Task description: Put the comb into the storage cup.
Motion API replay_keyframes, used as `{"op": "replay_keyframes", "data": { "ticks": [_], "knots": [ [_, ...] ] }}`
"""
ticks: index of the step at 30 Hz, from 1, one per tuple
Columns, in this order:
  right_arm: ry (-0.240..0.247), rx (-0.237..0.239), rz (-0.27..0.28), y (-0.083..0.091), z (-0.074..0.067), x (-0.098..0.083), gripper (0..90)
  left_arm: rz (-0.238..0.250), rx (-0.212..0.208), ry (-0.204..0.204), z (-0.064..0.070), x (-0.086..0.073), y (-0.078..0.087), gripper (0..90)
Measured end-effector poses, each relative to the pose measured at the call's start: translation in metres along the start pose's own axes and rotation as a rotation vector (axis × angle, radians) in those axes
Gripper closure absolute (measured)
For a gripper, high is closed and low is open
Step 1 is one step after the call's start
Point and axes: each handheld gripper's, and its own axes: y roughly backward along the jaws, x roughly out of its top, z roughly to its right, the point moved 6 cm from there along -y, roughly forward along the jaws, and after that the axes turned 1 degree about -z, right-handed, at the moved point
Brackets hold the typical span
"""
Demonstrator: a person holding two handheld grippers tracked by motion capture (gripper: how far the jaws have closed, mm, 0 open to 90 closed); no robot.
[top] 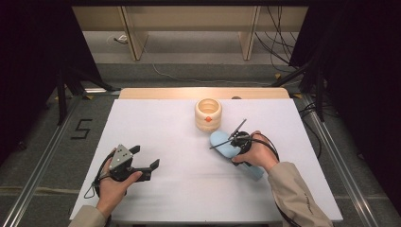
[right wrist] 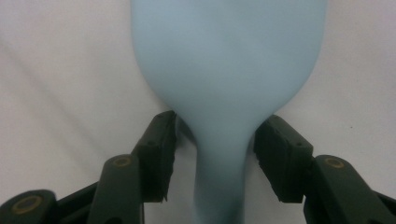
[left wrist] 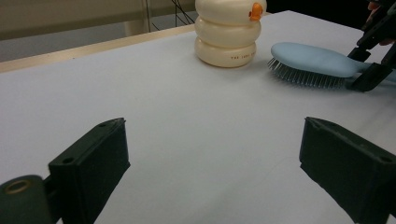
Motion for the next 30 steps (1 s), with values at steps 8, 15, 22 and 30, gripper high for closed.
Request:
{"op": "replay_keyframes", "data": {
  "ticks": [8, 15, 22, 30],
  "knots": [
    [-0.003, -0.009, -0.010, 0.0001, -0.0009, 0.0011, 55.5, 0.003, 0.001, -0.001, -0.0004, 0.0003, 0.0004, 7.9],
    [-0.015, -0.017, -0.025, 0.0008, -0.0021, 0.0020, 62.7, 0.003, 0.000, -0.001, -0.0004, 0.0004, 0.0004, 8.1],
    [-0.029, -0.016, -0.035, 0.0010, -0.0035, 0.0016, 66.1, 0.004, 0.001, 0.000, -0.0005, 0.0004, 0.0004, 8.2],
    [-0.022, -0.012, -0.052, 0.0018, -0.0038, 0.0002, 69.2, 0.003, 0.000, 0.000, -0.0004, 0.0003, 0.0004, 8.4]
  ]
}}
